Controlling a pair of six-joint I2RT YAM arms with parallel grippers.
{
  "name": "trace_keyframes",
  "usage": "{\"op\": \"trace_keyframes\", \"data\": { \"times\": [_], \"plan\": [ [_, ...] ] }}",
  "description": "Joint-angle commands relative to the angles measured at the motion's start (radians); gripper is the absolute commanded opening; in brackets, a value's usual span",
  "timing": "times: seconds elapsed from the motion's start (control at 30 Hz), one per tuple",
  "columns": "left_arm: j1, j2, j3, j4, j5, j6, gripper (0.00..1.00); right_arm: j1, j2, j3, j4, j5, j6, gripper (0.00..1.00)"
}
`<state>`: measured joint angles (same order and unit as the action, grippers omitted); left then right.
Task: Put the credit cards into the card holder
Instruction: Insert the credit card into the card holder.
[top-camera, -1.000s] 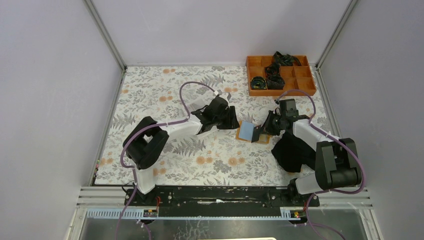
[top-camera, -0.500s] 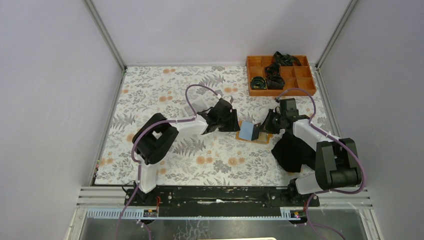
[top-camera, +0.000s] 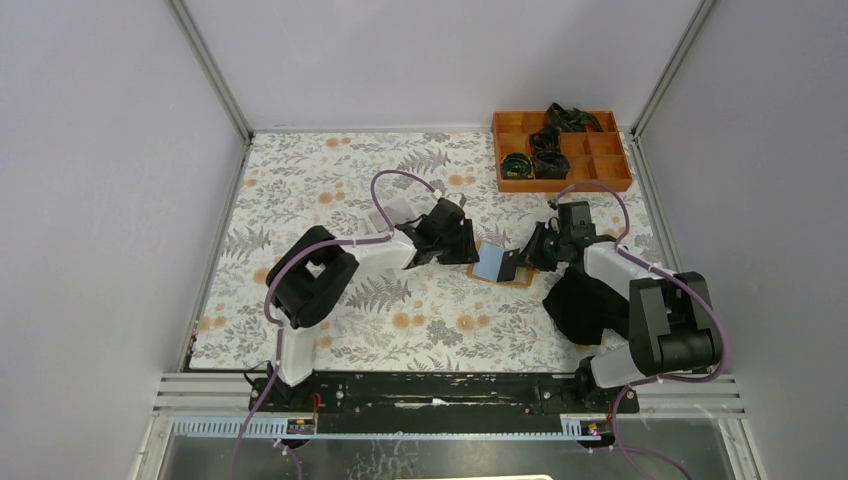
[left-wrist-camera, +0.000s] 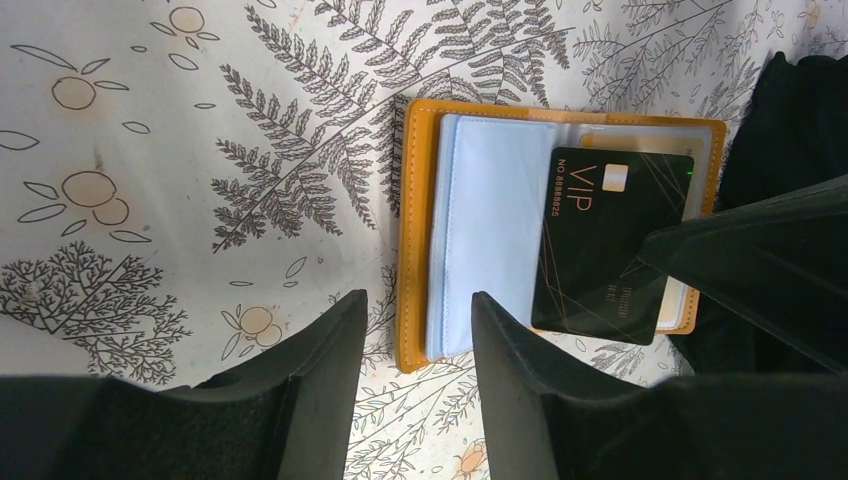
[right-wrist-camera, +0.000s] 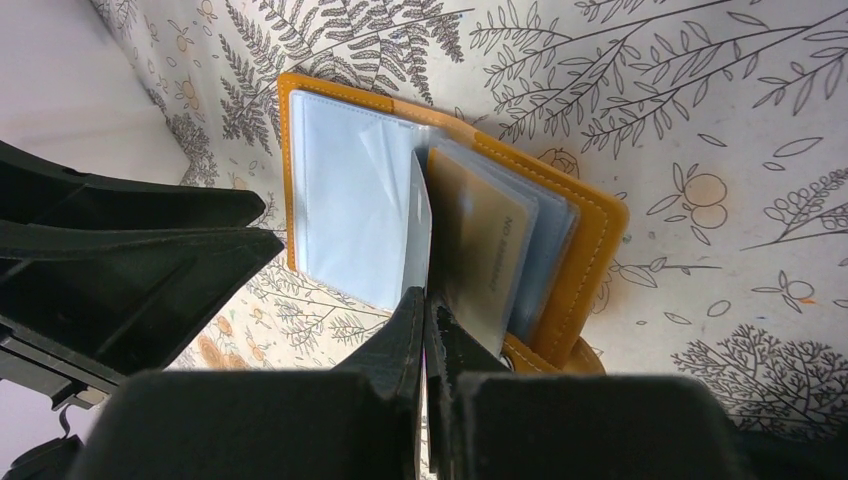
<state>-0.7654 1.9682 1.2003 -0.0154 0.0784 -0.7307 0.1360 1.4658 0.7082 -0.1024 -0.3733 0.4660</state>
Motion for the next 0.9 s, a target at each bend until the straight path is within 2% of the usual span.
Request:
{"op": "trace_keyframes", "data": {
  "times": [0.0, 0.67, 0.87],
  "plan": [
    [-0.009, 0.007, 0.02, -0.03, -0.031, 0.004, 0.5, -0.006, 0.026, -0.02, 0.028, -0.016, 0.001, 0.0],
    [-0.03, 0.03, 0.038, -0.14, -0.097, 0.042, 0.42, -0.006, 0.022, -0.106, 0.065, 0.035, 0.037, 0.0],
    [-0.031, 0.034, 0.041, -0.154, -0.1, 0.049, 0.42, -0.006, 0.038, -0.079, 0.057, 0.078, 0.043, 0.0]
  ]
}}
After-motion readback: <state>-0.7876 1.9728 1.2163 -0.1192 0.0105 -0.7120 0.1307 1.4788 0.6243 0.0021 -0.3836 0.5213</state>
